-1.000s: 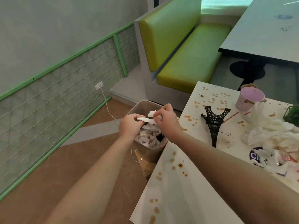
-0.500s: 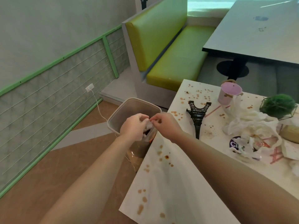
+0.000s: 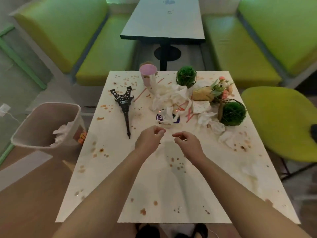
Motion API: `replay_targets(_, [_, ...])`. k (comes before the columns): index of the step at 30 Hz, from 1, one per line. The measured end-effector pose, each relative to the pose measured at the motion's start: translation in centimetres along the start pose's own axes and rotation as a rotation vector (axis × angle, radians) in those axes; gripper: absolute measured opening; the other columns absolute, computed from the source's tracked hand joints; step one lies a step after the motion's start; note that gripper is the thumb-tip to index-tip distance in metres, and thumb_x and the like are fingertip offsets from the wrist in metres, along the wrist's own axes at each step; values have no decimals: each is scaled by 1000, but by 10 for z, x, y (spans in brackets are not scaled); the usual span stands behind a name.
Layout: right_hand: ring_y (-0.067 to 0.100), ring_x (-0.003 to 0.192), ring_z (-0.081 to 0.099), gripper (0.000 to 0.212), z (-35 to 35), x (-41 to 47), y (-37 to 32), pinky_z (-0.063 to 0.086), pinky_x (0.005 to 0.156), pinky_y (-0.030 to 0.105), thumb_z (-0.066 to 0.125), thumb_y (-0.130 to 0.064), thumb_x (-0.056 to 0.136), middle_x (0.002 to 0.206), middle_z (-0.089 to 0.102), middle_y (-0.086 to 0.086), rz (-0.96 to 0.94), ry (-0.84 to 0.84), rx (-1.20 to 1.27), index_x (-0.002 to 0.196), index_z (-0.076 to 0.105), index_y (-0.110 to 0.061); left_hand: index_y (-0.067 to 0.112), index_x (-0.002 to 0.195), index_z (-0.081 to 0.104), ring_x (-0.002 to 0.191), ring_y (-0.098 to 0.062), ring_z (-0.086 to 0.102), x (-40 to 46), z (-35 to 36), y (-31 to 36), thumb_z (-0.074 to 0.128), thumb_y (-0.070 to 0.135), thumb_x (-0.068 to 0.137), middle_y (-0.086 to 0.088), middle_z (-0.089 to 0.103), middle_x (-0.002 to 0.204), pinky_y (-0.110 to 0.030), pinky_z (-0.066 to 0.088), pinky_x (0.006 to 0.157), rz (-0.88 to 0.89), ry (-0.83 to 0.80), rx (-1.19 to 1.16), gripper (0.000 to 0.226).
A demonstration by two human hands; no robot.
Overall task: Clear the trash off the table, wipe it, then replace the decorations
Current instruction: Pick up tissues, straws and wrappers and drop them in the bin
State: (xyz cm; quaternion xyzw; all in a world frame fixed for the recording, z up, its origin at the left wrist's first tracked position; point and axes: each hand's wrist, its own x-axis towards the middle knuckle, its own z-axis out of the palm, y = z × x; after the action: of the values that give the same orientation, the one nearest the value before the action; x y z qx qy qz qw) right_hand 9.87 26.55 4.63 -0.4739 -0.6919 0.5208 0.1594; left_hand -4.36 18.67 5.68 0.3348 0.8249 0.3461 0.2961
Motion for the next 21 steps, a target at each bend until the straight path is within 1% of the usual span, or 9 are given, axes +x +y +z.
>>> replay_targets(5, [4,79,58,18,-78,-28,62,39,60,14,57,-14,93,91,66,-8,93,123,-46,98,70,-24,34,106,69,88,-8,64,-21,92,38,53,37,96,16,67,100,-28,53,67,24,-192,47,19])
replay_targets(7, [4,74,55,18,-104,-37,82,37,57,12,57,-13,93,87,64,-8,119,152,-55,97,70,-25,34,107,69,94,-7,63,-29,127,47,54,36,96,15,67,104,-28,52,75,59,-249,105,19])
replay_targets(10, [5,74,54,18,-137,-50,109,38,60,14,57,-13,93,87,63,-8,138,167,-90,97,70,-25,30,113,67,98,-8,61,-43,173,58,58,36,95,11,66,111,-27,48,80,88,-345,165,21])
replay_targets(12, [5,77,56,19,-151,-54,123,39,62,16,56,-13,93,90,64,-8,149,163,-120,98,70,-25,30,120,63,109,-12,57,-49,195,57,67,43,88,5,59,122,-29,48,90,122,-392,222,35])
replay_targets(14, [3,78,56,20,-164,-59,137,38,61,13,55,-10,93,90,63,-8,159,152,-126,100,70,-22,33,132,52,124,-16,44,-58,213,55,77,51,75,2,44,134,-33,43,100,147,-455,330,65])
replay_targets(16, [3,80,56,20,-172,-63,149,37,62,11,54,-10,93,93,62,-8,157,130,-142,100,69,-21,36,142,38,131,-19,32,-67,225,50,84,51,66,1,29,142,-38,42,104,193,-500,423,90])
replay_targets(17, [4,82,56,19,-174,-65,154,38,64,12,55,-10,93,95,61,-8,152,112,-161,101,69,-21,37,143,34,132,-19,29,-71,229,46,85,48,65,1,25,144,-38,43,103,231,-495,467,94])
replay_targets(19, [7,86,56,20,-176,-69,165,40,69,15,56,-11,92,99,58,-7,126,61,-215,103,67,-23,40,141,35,131,-18,28,-75,235,41,84,41,68,3,24,143,-36,47,97,282,-441,524,88])
replay_targets(21, [11,95,54,24,-176,-71,174,42,78,19,60,-13,87,105,53,-7,88,-13,-300,108,65,-25,38,135,43,128,-17,32,-74,237,36,80,33,77,3,31,138,-34,48,93,270,-371,494,69])
